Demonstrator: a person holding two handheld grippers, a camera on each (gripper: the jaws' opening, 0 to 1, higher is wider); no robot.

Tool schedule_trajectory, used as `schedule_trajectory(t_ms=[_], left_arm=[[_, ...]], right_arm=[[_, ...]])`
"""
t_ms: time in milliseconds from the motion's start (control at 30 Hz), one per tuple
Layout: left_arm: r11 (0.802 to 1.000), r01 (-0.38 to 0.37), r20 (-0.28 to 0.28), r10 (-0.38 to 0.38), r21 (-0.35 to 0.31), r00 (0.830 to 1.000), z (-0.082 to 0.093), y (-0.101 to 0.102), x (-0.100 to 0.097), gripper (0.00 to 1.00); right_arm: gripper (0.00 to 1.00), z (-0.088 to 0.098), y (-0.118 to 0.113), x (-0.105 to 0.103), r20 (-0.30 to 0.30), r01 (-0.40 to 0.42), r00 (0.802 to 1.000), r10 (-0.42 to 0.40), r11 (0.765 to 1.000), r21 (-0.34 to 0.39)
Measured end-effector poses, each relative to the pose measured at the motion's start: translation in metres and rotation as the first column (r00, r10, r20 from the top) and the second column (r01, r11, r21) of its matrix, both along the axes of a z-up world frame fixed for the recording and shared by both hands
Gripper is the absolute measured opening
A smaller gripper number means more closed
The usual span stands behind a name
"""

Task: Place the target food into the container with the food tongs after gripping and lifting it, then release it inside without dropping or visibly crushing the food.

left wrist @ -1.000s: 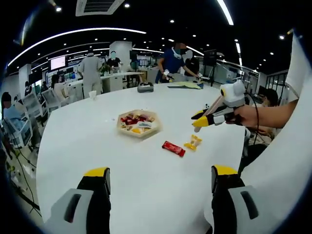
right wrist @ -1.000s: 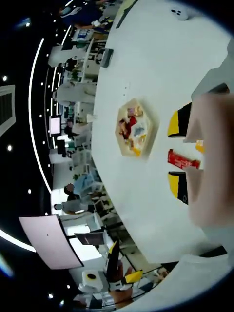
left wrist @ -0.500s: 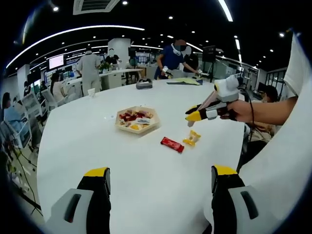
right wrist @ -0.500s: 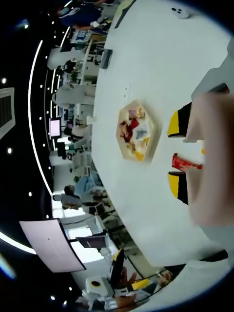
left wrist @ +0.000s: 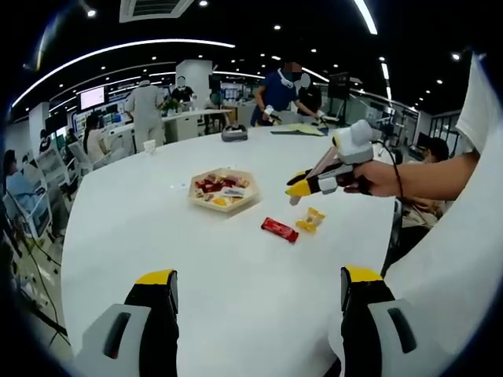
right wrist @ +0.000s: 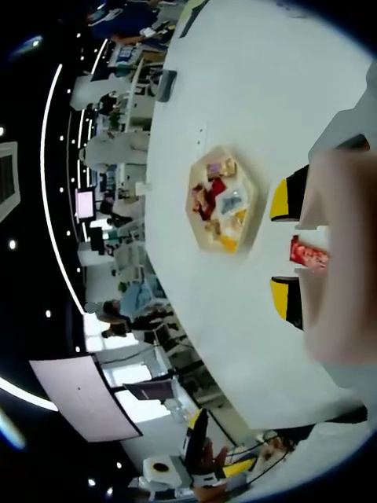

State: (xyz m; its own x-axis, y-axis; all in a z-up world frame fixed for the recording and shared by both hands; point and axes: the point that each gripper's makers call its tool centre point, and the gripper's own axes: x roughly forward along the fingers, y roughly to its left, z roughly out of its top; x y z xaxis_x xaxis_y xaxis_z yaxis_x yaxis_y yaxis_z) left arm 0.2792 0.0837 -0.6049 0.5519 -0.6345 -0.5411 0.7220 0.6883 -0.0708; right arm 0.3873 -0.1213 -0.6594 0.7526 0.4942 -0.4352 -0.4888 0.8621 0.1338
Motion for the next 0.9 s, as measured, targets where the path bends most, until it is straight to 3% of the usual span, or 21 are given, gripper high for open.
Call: schedule_trajectory(t_ms=[900], left_arm=[[0.999, -0.037, 0.002, 0.037, 0.004, 0.999, 0.000, 0.011, 0.002, 0.85]], right_arm=[[0.27, -0.021, 0.021, 0.018, -0.054, -0.018, 0.998, 0.019, 1.000, 0.011]])
